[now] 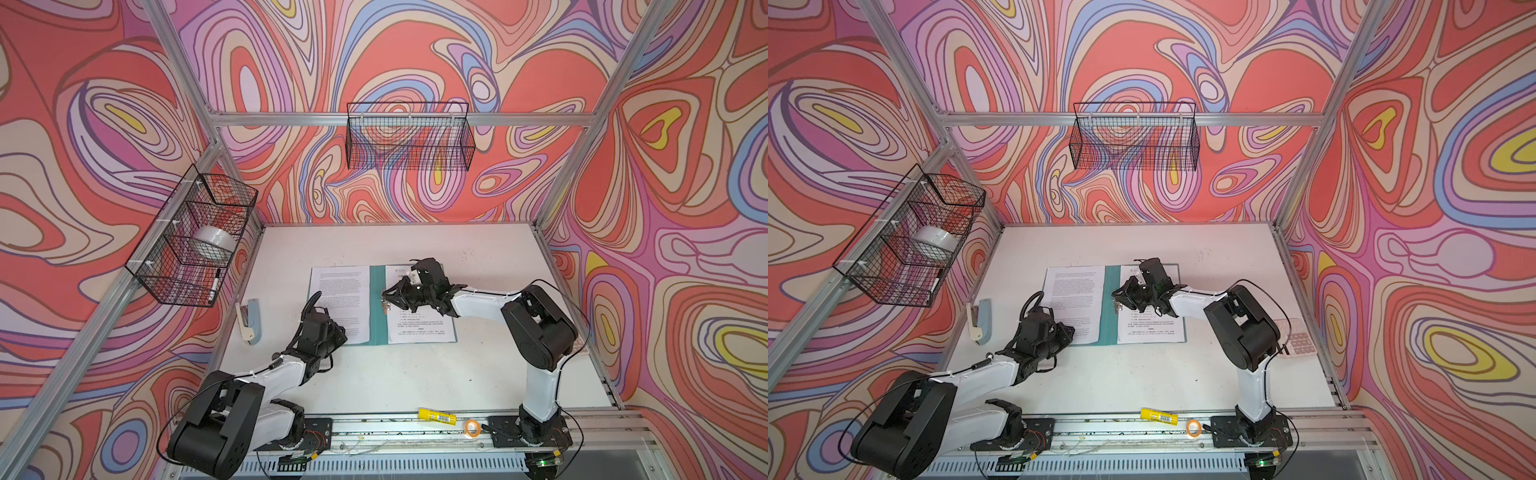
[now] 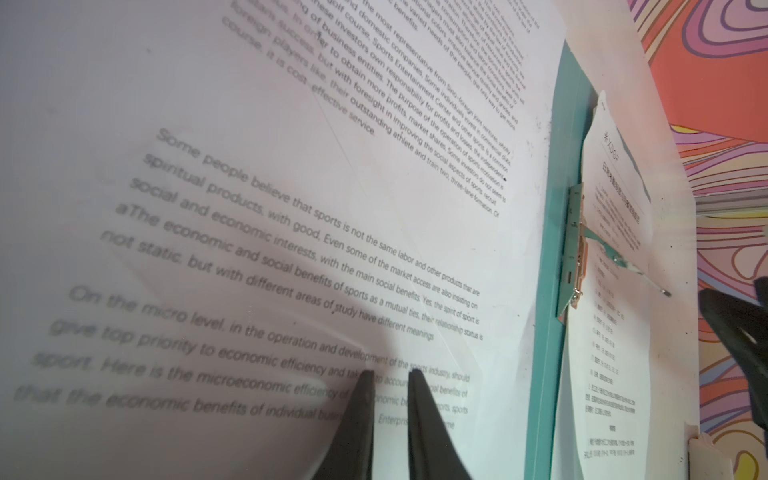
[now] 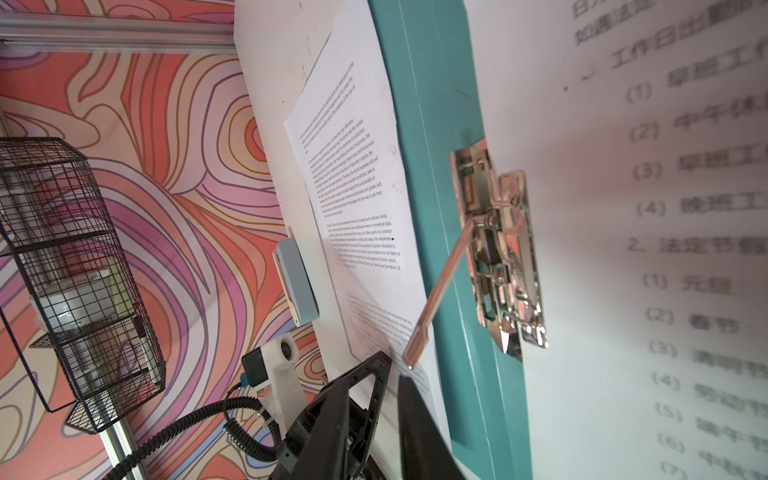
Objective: Put the files into the folder
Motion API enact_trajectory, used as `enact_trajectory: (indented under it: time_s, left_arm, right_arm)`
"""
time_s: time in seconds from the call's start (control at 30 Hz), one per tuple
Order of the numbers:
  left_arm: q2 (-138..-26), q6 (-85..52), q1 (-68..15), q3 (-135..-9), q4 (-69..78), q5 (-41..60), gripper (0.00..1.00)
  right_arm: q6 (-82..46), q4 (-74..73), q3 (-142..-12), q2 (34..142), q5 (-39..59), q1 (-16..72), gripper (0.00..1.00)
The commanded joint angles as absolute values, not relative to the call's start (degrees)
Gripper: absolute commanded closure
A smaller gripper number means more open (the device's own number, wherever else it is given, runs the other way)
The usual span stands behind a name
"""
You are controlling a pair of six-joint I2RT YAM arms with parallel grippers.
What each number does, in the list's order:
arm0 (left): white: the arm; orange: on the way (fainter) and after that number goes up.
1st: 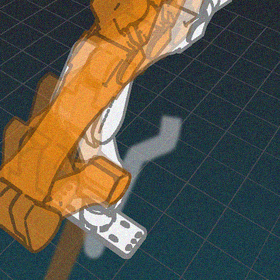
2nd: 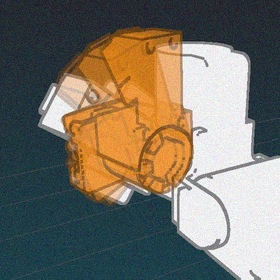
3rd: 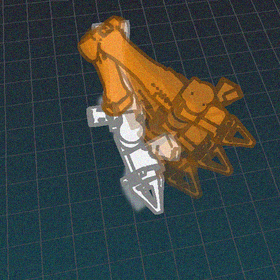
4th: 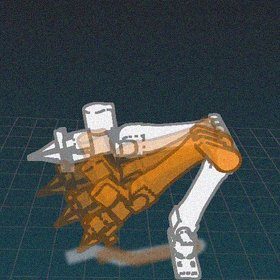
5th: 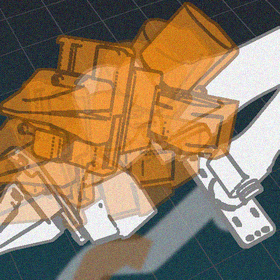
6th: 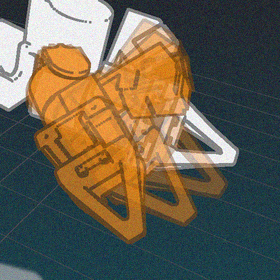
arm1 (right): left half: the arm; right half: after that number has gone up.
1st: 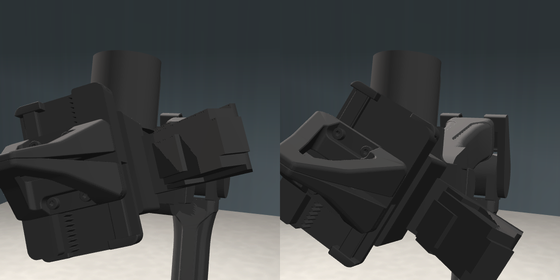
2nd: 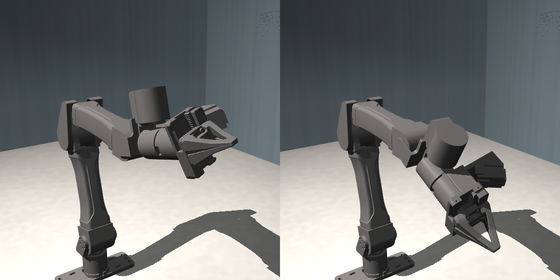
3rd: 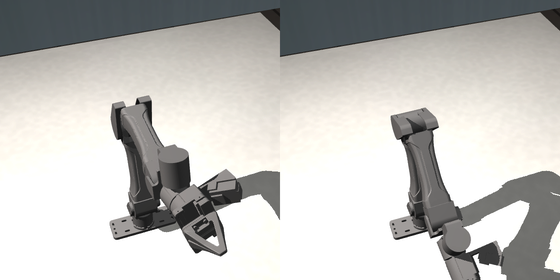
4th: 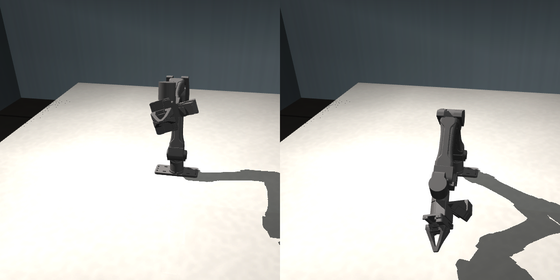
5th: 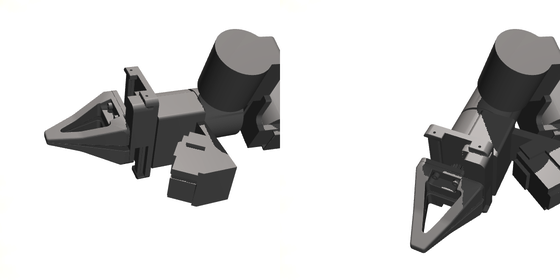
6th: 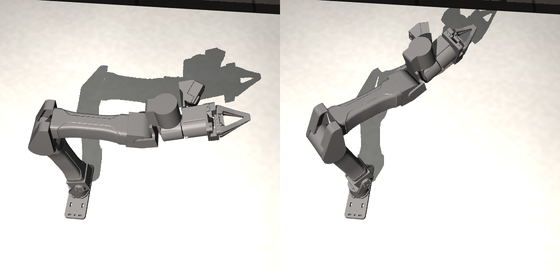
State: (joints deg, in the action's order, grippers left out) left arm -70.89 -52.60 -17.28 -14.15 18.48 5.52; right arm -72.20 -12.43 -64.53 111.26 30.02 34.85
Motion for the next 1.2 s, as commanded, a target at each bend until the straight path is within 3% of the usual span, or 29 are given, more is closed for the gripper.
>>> enact_trajectory:
  time_s: [0.0, 1.17]
  left_arm:
    - [-72.25, -52.91, -17.46, -14.24, 16.83, 5.34, 0.83]
    - [-73.21, -51.77, -17.42, -14.96, 16.35, 6.06, 0.83]
  right_arm:
    - [-73.65, -14.85, -63.46, 112.49, 31.11, 35.17, 0.78]
    - [-75.59, -18.56, -63.47, 117.09, 33.33, 35.43, 0.82]
